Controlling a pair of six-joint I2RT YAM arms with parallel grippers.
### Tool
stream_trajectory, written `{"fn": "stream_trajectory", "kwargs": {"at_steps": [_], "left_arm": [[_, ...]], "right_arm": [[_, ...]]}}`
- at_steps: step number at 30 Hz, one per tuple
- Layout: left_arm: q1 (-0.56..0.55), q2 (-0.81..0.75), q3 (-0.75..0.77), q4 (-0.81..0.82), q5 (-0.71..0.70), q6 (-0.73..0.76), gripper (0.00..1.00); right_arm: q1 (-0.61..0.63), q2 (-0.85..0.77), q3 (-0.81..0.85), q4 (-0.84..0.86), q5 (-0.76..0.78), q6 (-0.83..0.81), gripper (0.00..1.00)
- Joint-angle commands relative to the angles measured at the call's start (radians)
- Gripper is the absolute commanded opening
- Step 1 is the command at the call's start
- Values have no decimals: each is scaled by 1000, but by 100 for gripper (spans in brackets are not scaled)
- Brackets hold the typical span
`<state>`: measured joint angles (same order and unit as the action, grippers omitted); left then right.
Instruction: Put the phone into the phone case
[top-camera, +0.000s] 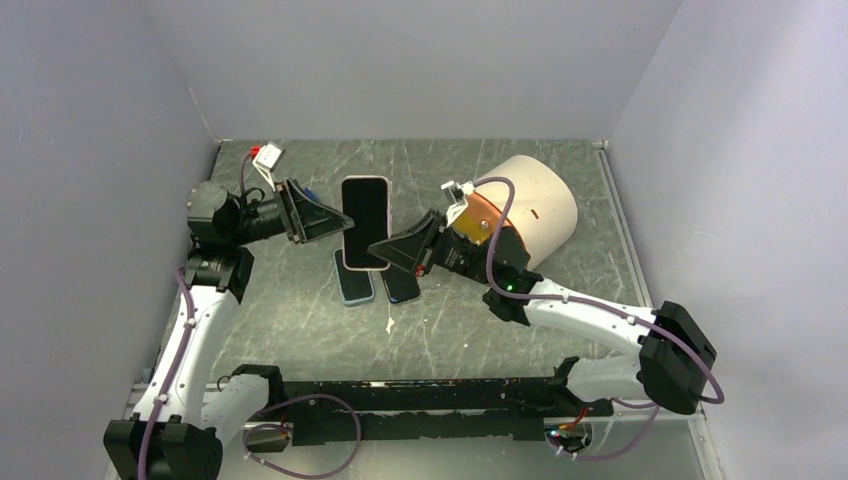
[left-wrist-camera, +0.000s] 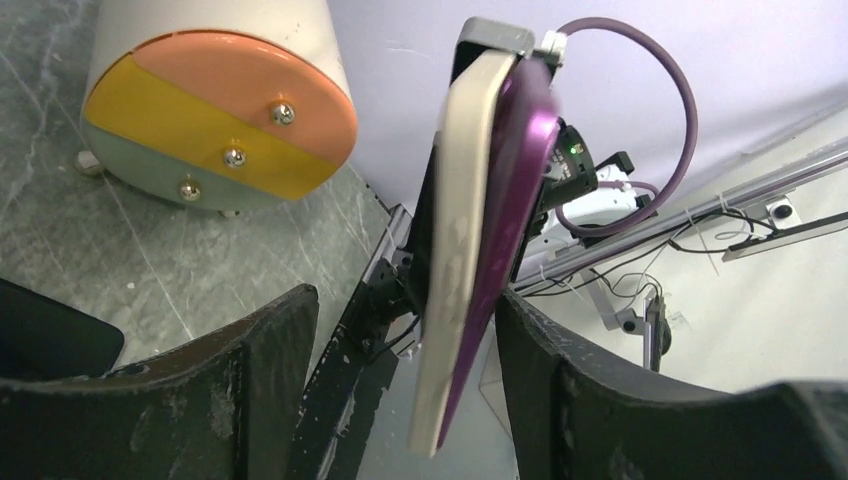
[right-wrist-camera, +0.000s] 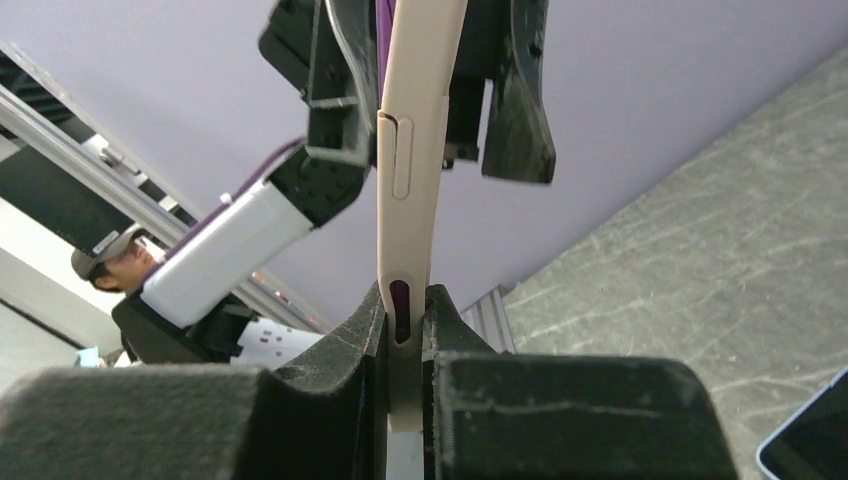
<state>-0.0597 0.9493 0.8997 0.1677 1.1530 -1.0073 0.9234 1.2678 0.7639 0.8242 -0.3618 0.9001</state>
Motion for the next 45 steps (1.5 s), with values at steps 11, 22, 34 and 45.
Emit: {"fn": "stream_trajectory", "kwargs": {"at_steps": [11, 22, 34, 45], "left_arm": [[-11, -19, -46, 102, 62, -56, 39], [-34, -14, 62, -323, -40, 257, 7], [-34, -29, 63, -188, -31, 121, 64], [-34, -15, 2, 215, 6, -167, 56]], "right_arm": [[-5, -47, 29, 198, 70, -16, 0], [-4, -40, 39, 77, 93, -67, 0], [-3, -87, 6, 49, 13, -126, 0], [-4, -81, -5, 61, -92, -108, 0]]}}
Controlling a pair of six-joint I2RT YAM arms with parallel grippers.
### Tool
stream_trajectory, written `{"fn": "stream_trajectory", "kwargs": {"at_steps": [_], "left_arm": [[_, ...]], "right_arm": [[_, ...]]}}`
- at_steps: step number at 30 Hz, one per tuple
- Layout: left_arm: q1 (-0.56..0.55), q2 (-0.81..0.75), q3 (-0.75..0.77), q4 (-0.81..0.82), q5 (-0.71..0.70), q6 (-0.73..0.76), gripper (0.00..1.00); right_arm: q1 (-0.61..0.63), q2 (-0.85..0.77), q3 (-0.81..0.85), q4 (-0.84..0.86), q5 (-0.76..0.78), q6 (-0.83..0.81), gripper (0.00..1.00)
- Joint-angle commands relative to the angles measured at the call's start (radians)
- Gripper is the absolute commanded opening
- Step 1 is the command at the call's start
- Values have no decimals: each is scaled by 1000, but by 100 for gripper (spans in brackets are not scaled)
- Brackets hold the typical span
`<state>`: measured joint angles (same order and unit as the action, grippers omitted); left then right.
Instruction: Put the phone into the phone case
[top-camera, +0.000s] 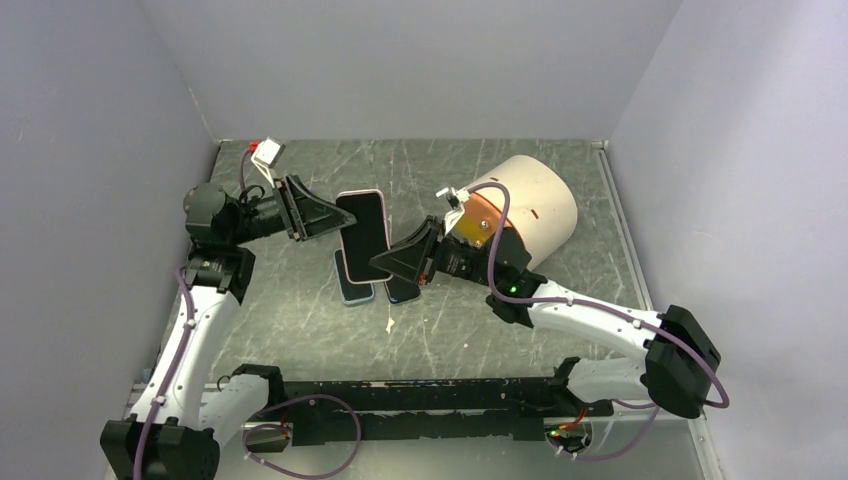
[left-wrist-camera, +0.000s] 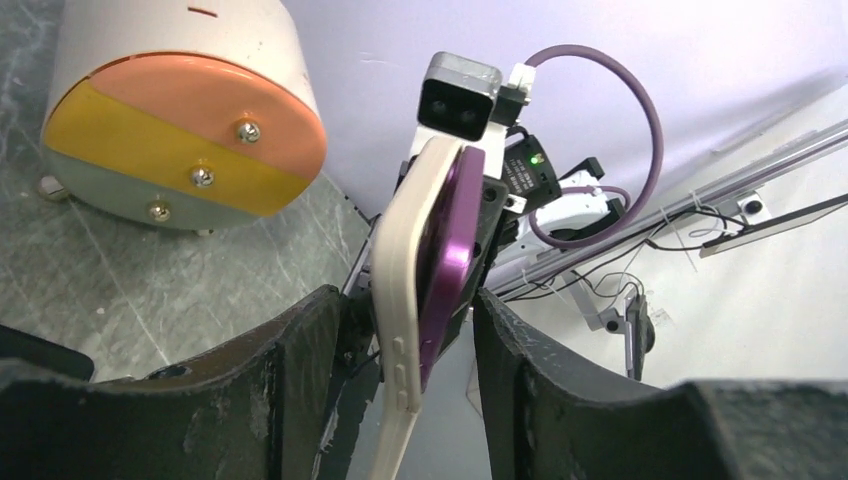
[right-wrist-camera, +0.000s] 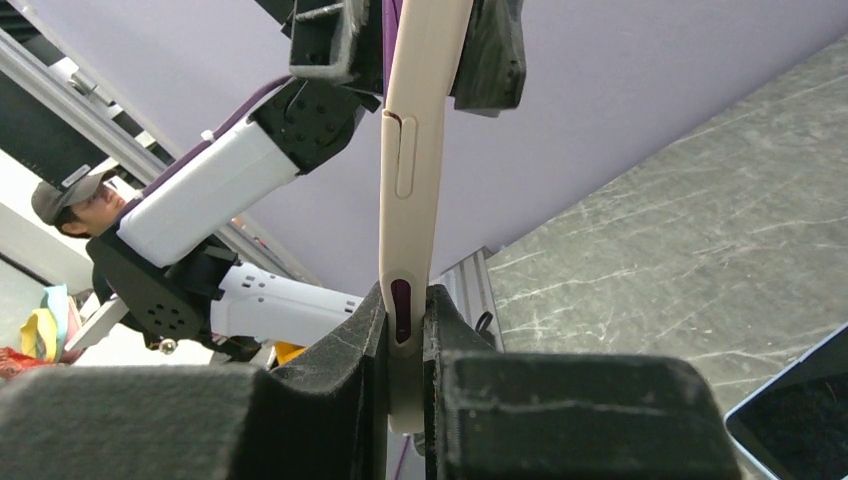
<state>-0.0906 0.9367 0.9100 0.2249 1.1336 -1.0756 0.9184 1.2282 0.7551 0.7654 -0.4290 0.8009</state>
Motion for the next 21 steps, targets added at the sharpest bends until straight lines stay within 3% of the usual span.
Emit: {"fn": "stream_trajectory", "kwargs": {"at_steps": [1, 5, 13, 21], "left_arm": [[-3, -2, -7, 152, 24, -96, 54], [-3, 4, -2, 121, 30, -68, 44], [-3, -6, 42, -201, -64, 180, 3], [-3, -15, 90, -440, -156, 357, 3]], "right_arm": [[2, -45, 1, 111, -20, -12, 0], [2, -50, -7, 103, -15, -18, 0], [4, -60, -3, 29, 12, -50, 0], [7, -36, 10, 35, 24, -38, 0]]}}
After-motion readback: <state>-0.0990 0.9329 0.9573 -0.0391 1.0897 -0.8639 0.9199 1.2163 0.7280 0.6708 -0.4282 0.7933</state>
